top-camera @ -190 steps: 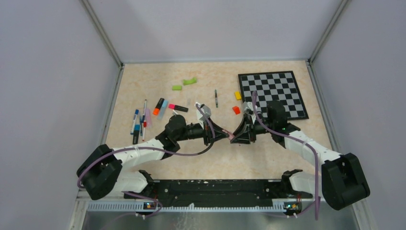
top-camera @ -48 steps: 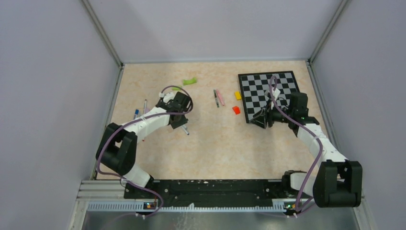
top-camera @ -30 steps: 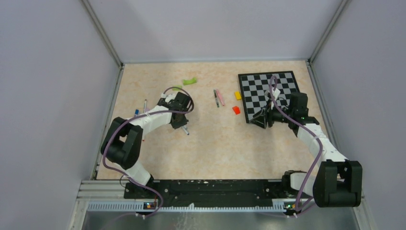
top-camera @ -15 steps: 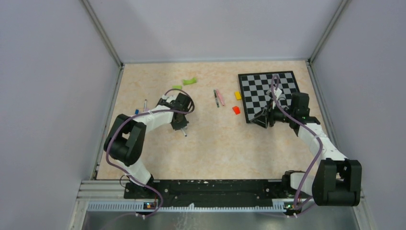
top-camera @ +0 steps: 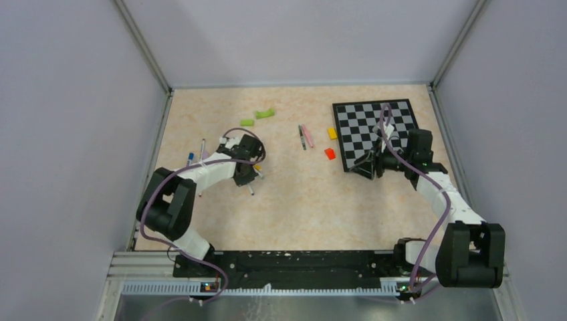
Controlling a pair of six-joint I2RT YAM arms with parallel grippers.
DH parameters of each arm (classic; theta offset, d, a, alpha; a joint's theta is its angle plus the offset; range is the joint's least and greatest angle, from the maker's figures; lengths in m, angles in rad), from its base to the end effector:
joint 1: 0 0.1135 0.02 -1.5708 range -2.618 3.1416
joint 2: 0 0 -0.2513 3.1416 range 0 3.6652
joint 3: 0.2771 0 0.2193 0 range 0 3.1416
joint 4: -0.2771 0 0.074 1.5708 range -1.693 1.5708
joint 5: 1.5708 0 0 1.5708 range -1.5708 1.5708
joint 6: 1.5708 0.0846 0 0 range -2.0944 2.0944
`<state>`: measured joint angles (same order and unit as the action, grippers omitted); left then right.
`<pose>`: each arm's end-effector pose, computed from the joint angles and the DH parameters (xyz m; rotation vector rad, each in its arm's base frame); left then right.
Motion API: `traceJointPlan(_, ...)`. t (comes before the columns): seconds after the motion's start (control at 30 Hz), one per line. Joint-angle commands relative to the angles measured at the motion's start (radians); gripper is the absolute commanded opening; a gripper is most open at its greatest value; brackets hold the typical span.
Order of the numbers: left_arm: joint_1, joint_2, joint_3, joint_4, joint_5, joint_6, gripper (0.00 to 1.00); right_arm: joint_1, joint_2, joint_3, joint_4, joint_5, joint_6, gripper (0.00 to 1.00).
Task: Open the pen caps
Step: Pick up the pen from the center of the board.
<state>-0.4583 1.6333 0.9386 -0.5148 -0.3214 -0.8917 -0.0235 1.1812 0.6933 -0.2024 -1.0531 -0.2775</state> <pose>0.2725 -0.1046 0.1311 -0.6493 2.5828 0.0331 0.2300 0.0681 0.2263 -0.7763 1.8659 0.9826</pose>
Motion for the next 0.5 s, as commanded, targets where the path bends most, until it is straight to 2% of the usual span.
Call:
traceJointPlan(0.0, 0.006, -0.169, -0.033, -0.015, -0.03, 0.021, 0.03, -0.01, -0.031, 0.012, -0.008, -0.098, -0.037, 0.44)
traceJointPlan(0.1, 0.006, -0.284, -0.052, 0.001, 0.024, 0.073, 0.01, -0.01, -0.024, 0.059, -0.137, -0.12, -0.12, 0.44)
traceJointPlan(0.17, 0.007, -0.368, -0.072, 0.033, 0.121, 0.133, 0.0, -0.01, -0.006, 0.117, -0.281, -0.124, -0.22, 0.44)
traceJointPlan(0.23, 0.005, -0.472, -0.135, 0.135, 0.268, 0.182, 0.0, -0.009, 0.02, 0.201, -0.461, -0.139, -0.334, 0.44)
traceJointPlan(0.3, 0.003, -0.601, -0.245, 0.336, 0.465, 0.201, 0.0, -0.01, 0.043, 0.291, -0.654, -0.158, -0.453, 0.44)
traceJointPlan(0.37, 0.001, -0.727, -0.385, 0.631, 0.633, 0.167, 0.0, -0.01, 0.056, 0.367, -0.803, -0.178, -0.53, 0.45)
traceJointPlan(0.47, -0.009, -0.803, -0.5, 0.951, 0.743, 0.071, 0.0, -0.01, 0.046, 0.434, -0.918, -0.225, -0.579, 0.46)
